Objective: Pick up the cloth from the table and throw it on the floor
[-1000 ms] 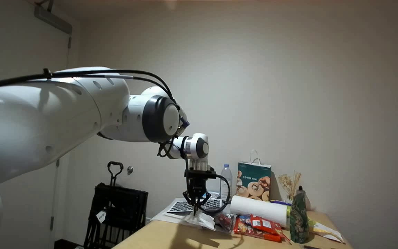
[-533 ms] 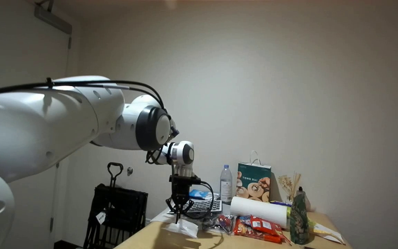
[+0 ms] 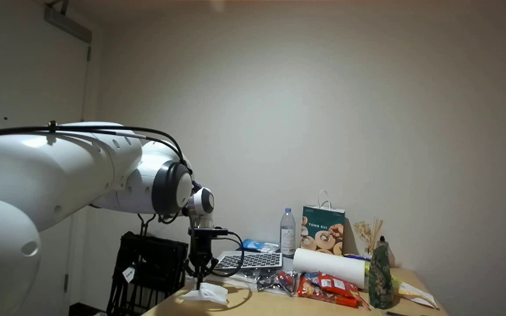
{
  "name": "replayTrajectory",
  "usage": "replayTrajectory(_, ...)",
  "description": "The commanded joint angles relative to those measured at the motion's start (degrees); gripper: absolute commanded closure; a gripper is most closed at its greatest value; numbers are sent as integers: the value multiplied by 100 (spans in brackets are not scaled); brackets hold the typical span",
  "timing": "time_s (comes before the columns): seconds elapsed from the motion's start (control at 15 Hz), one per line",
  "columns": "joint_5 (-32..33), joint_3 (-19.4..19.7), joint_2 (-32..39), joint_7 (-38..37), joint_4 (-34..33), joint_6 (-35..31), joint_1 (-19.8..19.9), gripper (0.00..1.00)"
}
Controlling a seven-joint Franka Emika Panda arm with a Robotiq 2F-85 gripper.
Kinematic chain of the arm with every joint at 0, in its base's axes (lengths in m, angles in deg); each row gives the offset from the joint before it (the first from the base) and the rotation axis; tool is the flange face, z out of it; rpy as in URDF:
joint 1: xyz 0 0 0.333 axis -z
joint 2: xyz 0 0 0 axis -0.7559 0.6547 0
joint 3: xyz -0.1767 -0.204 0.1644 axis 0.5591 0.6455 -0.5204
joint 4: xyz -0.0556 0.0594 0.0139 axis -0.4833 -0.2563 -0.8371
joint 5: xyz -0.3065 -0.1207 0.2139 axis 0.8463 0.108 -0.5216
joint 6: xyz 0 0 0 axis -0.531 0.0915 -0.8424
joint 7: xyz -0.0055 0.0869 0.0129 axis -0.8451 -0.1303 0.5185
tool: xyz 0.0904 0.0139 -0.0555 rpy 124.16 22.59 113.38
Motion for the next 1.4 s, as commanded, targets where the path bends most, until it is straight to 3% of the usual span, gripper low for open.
replayTrajectory(0.0, 54, 29, 51, 82, -83, 1, -40, 95)
replayTrajectory(0.2, 69, 80, 94, 184, -172, 4, -31, 96)
replayTrajectory(0.8, 296, -151, 326, 1571, -536, -845, -954, 95)
replayTrajectory(1.0, 328, -88, 348, 2083, -540, -1011, -1060, 95)
replayTrajectory(1.07, 192, -76, 286, 1663, -441, -915, -1118, 95)
replayTrajectory(1.33, 176, -112, 390, 2004, -539, -961, -1112, 96)
